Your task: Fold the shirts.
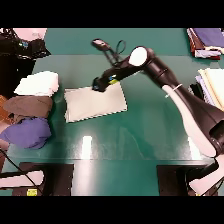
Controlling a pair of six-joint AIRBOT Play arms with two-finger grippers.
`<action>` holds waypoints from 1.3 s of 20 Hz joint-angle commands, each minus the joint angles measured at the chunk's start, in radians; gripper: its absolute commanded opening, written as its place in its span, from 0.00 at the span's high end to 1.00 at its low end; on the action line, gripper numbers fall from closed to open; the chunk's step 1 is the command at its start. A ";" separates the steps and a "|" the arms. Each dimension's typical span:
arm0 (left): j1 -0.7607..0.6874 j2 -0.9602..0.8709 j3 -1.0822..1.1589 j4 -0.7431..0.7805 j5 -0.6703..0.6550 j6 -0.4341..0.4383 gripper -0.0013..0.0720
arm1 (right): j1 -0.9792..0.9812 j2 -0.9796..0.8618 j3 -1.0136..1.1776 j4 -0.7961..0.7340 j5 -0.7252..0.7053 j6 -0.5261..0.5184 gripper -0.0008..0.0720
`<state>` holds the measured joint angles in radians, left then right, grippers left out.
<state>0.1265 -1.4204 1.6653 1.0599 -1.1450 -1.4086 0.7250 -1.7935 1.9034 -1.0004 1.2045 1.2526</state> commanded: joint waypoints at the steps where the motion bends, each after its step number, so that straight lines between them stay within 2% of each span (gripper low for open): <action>1: 0.003 0.002 0.000 -0.002 -0.031 0.003 0.95 | -0.152 0.006 -0.056 -0.099 0.154 0.080 0.20; 4: 0.003 0.002 0.000 -0.002 -0.038 0.003 0.95 | -0.296 0.003 -0.192 -0.076 0.125 0.140 0.20; 8: -0.017 -0.001 0.000 -0.004 -0.034 0.004 0.95 | -0.402 -0.066 -0.330 0.164 0.051 0.095 0.19; 11: -0.048 -0.001 0.000 -0.004 -0.004 0.034 0.95 | -0.376 -0.136 -0.341 0.320 0.047 0.048 0.19; 15: -0.069 -0.001 0.000 -0.004 0.005 0.049 0.94 | -0.269 -0.226 -0.251 0.392 0.027 0.033 0.19; 17: -0.069 -0.001 0.000 -0.005 0.003 0.051 0.94 | -0.214 -0.275 -0.175 0.435 0.018 0.032 0.22; 20: -0.069 -0.001 0.000 -0.005 -0.001 0.051 0.95 | -0.154 -0.321 -0.065 0.430 0.020 0.031 0.55; 22: -0.069 -0.001 0.000 -0.006 -0.010 0.051 0.95 | -0.136 -0.324 -0.021 0.420 0.020 0.009 0.95; 26: -0.069 0.000 0.000 -0.026 -0.061 0.051 0.95 | -0.179 -0.313 0.089 0.421 0.045 0.022 0.97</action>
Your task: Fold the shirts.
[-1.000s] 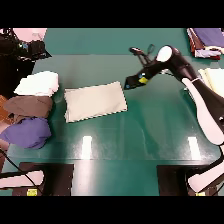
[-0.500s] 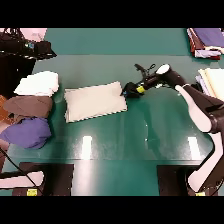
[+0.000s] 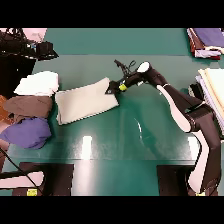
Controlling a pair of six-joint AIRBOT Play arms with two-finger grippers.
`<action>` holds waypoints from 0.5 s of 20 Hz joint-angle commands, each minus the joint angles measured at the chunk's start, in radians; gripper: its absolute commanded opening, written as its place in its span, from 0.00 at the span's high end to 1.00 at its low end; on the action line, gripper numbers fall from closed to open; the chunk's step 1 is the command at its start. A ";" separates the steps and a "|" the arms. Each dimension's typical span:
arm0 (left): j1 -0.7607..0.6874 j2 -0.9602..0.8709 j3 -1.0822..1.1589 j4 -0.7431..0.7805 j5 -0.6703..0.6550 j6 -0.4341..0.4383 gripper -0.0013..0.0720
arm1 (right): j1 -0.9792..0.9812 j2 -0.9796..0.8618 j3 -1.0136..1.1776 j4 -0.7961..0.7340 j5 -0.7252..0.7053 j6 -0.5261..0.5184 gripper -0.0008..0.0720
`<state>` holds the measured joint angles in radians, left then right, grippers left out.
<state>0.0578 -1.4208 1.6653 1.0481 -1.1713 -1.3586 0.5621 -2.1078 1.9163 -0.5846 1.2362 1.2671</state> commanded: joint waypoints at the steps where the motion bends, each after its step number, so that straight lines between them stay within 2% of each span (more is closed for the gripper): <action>1: 0.000 0.000 0.000 -0.028 -0.051 0.001 0.95 | -0.046 0.017 0.101 0.005 0.014 0.019 0.96; 4: -0.027 0.000 0.000 -0.043 -0.090 0.002 0.95 | -0.196 0.117 0.115 0.005 0.011 0.046 0.97; 7: -0.101 0.000 0.000 -0.043 -0.076 0.005 0.95 | -0.403 0.245 0.061 -0.001 0.006 0.054 0.97; 10: -0.182 0.000 0.000 -0.043 -0.040 0.006 0.95 | -0.605 0.349 0.039 -0.137 0.009 0.101 0.97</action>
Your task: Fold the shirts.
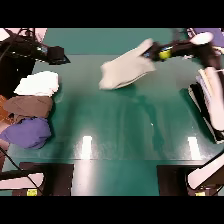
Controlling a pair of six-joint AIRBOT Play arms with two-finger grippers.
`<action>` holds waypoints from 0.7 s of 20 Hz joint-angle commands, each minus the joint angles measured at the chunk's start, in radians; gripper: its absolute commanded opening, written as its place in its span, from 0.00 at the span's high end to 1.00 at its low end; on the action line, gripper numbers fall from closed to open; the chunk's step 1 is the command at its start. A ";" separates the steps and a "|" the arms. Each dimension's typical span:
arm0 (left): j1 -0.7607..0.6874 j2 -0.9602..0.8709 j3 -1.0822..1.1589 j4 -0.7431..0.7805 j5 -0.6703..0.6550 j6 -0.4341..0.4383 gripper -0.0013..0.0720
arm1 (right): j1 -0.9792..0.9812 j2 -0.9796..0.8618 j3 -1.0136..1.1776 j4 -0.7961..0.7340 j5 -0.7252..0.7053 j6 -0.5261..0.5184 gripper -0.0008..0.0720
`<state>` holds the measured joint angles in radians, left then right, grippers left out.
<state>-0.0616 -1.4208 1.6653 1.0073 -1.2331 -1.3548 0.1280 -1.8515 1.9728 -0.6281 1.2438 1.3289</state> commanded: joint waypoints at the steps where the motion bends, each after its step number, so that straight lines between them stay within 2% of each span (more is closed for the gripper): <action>1: -0.086 0.000 0.000 -0.002 0.030 0.002 0.95 | -0.238 0.119 -0.018 -0.138 0.009 0.046 0.97; 7: -0.151 0.000 0.000 -0.001 0.067 0.002 0.95 | -0.536 0.179 -0.018 -0.186 0.004 0.051 0.97; 14: -0.151 0.000 0.000 -0.002 0.072 0.001 0.95 | -0.638 0.178 0.023 -0.184 -0.077 0.029 0.97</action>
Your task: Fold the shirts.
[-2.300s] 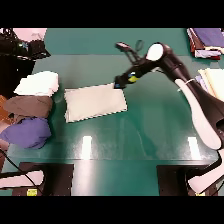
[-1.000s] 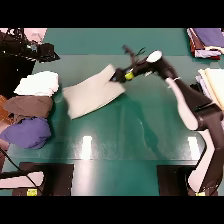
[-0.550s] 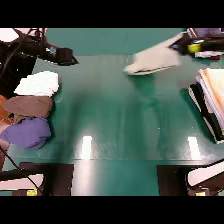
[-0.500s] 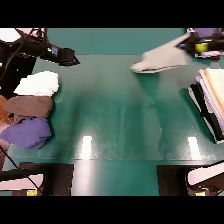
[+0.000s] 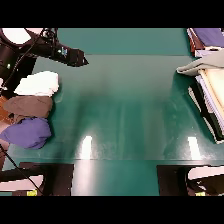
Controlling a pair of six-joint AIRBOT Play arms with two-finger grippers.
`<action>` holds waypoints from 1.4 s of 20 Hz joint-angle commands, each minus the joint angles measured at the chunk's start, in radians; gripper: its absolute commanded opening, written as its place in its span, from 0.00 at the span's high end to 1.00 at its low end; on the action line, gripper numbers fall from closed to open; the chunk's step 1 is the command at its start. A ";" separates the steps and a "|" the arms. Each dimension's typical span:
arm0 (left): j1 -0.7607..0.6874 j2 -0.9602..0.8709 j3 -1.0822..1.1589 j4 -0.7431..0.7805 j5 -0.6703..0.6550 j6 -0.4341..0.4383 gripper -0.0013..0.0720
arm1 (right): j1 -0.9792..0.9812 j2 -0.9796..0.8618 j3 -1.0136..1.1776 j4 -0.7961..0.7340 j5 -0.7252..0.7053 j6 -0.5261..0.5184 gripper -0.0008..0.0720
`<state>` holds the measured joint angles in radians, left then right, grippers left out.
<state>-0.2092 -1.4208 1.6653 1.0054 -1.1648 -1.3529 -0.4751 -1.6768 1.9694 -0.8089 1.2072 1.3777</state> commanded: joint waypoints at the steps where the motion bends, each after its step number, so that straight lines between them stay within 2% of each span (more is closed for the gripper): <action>1: -0.003 0.000 0.000 0.000 0.005 -0.001 0.94 | -0.035 0.003 0.062 -0.004 -0.050 -0.039 0.97; 4: -0.003 0.000 0.000 0.000 0.005 -0.001 0.95 | -0.035 0.016 0.151 0.002 -0.086 -0.064 0.97; 9: -0.003 0.000 0.000 0.000 0.004 -0.001 0.95 | -0.035 0.167 0.017 0.048 -0.232 -0.202 0.97; 13: -0.003 0.000 0.000 0.000 -0.004 -0.001 0.95 | -0.075 0.191 0.071 0.033 -0.111 -0.242 0.97; 16: -0.003 0.000 0.000 0.000 -0.013 0.000 0.95 | -0.140 0.202 0.051 -0.006 0.067 -0.242 0.97; 19: -0.003 0.000 0.000 0.000 -0.018 0.000 0.95 | -0.203 0.265 -0.066 -0.098 0.174 -0.242 0.97; 25: -0.003 0.000 0.000 0.000 -0.017 0.000 0.95 | -0.348 0.433 -0.332 -0.347 0.281 -0.238 0.95; 28: -0.003 0.000 0.000 0.000 -0.017 0.000 0.94 | -0.431 0.500 -0.481 -0.462 0.289 -0.206 0.60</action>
<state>-0.2119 -1.4208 1.6653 1.0050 -1.1816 -1.3537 -0.8356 -1.2385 1.6127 -1.1397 1.4590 1.1477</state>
